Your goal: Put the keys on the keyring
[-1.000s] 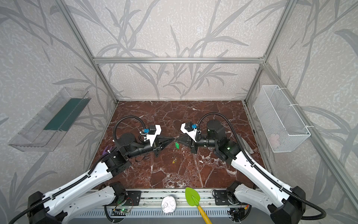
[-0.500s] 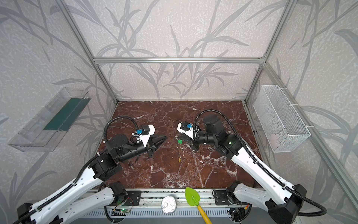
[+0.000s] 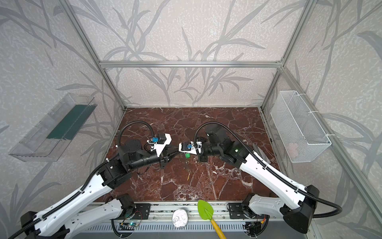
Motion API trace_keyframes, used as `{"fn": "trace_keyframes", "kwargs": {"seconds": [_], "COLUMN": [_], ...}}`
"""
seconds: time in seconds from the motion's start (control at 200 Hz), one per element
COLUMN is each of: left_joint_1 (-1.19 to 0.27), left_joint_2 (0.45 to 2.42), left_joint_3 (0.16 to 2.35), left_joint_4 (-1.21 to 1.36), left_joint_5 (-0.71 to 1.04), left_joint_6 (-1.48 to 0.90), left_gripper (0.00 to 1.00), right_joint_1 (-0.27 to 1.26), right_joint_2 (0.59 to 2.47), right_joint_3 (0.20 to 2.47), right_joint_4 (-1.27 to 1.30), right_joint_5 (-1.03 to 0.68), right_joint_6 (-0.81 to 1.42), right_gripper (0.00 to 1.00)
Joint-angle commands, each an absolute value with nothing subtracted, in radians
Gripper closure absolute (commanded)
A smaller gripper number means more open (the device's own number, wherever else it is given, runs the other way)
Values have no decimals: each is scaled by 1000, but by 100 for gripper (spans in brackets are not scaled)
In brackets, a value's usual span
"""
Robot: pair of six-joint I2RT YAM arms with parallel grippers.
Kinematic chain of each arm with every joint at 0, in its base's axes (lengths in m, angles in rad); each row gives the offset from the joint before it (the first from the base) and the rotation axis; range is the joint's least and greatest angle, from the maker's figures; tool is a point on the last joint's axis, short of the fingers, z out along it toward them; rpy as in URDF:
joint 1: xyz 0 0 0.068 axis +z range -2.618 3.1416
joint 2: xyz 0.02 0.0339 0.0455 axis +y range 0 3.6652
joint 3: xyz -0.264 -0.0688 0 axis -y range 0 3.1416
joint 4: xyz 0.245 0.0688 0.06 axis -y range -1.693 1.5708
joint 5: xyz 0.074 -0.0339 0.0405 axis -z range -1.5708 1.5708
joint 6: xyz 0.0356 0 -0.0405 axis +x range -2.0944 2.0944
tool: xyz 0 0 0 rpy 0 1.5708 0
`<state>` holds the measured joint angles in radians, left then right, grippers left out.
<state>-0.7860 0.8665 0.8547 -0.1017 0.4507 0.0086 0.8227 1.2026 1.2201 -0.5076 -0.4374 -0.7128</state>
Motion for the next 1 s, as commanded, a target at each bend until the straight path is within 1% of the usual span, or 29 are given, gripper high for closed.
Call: {"fn": "trace_keyframes", "kwargs": {"seconds": [0.0, 0.465, 0.725, 0.995], "left_joint_1": [-793, -796, -796, -797], "left_joint_2": [868, 870, 886, 907], "left_joint_3": [895, 882, 886, 895], "left_joint_4": [-118, -162, -167, -187], "left_joint_5": [487, 383, 381, 387], "left_joint_6": [26, 42, 50, 57], "left_gripper": [82, 82, 83, 83], "right_joint_1": [828, 830, 833, 835], "right_joint_2": [1215, 1210, 1197, 1197], "right_joint_3": [1271, 1264, 1264, 1265], "right_joint_4": [-514, -483, -481, -480], "right_joint_5": [-412, -441, -466, -453], "right_joint_6": [-737, -715, -710, -708], "right_gripper": [100, 100, 100, 100]}}
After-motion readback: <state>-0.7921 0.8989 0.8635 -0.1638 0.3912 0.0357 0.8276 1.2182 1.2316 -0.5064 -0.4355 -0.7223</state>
